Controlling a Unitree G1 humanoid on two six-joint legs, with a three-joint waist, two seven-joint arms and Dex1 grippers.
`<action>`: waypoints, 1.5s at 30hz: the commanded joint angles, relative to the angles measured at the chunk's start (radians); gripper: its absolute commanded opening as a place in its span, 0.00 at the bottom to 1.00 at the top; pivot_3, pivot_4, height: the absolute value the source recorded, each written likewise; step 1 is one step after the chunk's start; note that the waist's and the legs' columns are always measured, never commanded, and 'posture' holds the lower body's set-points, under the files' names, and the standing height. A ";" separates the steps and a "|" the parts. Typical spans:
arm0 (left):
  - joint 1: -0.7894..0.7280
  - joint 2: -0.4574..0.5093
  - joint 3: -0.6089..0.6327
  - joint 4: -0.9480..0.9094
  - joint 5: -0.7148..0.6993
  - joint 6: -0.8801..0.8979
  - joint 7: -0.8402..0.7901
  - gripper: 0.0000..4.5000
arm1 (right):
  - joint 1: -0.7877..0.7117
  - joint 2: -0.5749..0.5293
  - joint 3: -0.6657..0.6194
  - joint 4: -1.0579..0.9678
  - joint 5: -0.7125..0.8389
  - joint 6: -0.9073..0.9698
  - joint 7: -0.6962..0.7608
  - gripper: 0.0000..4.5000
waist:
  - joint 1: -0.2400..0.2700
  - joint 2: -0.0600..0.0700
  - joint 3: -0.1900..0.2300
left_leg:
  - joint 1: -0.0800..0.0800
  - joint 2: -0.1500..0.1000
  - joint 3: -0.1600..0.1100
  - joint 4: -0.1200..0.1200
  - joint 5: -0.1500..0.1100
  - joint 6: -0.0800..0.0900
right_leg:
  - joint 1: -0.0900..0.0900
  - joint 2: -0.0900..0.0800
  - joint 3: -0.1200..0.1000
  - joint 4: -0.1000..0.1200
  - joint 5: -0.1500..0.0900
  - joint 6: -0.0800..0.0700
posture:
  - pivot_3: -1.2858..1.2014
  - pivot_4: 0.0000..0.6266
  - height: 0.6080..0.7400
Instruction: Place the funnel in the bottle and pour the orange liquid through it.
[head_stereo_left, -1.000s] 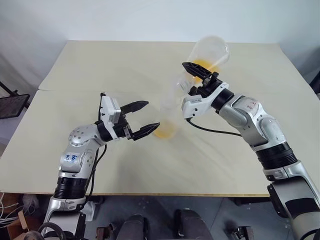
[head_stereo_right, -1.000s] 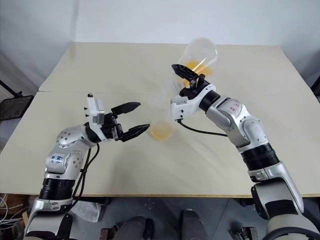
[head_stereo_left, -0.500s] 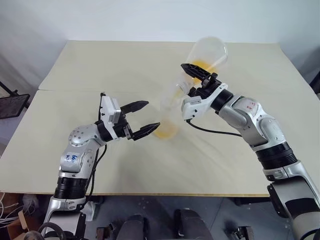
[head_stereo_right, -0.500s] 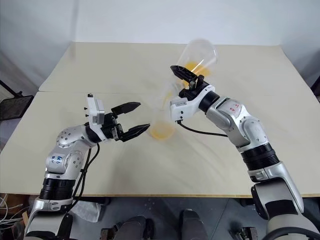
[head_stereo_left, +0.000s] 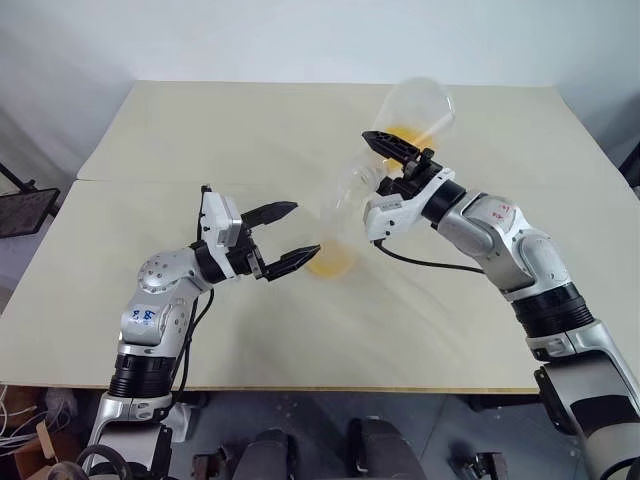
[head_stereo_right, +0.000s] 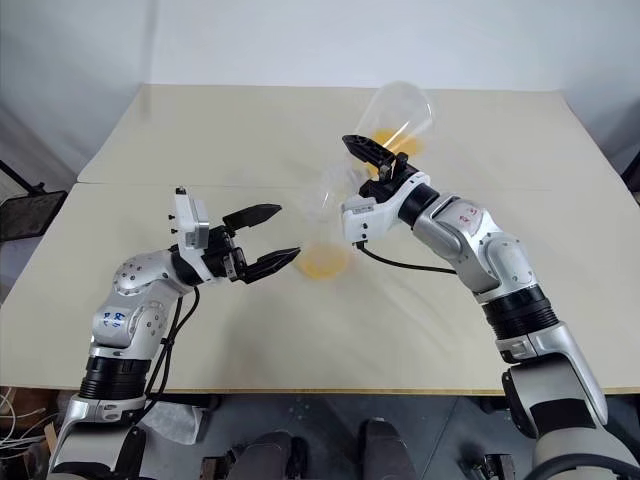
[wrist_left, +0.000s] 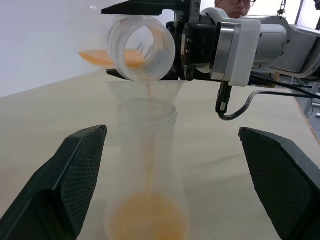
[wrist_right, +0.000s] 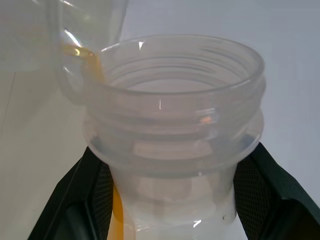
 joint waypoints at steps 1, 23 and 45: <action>-0.022 -0.005 0.013 -0.042 -0.023 -0.012 0.001 1.00 | -0.029 -0.010 -0.015 -0.024 0.003 -0.008 -0.026 0.60 | 0.000 0.000 0.000 | 0.000 0.000 0.000 0.000 0.000 0.000 | 0.000 0.000 0.000 0.000 0.000 0.000 | 0.52 0.24 1.00; -0.022 -0.011 0.012 -0.043 -0.025 -0.010 0.001 1.00 | -0.041 -0.013 -0.016 -0.027 -0.007 -0.033 -0.054 0.60 | 0.000 0.000 0.000 | 0.000 0.000 0.000 0.000 0.000 0.000 | 0.000 0.000 0.000 0.000 0.000 0.000 | 0.52 0.24 1.00; -0.023 -0.013 0.012 -0.043 -0.024 -0.012 0.000 1.00 | -0.052 -0.009 -0.021 -0.023 -0.009 -0.045 -0.072 0.60 | 0.000 0.000 0.000 | 0.000 0.000 0.000 0.000 0.000 0.000 | 0.000 0.000 0.000 0.000 0.000 0.000 | 0.52 0.24 1.00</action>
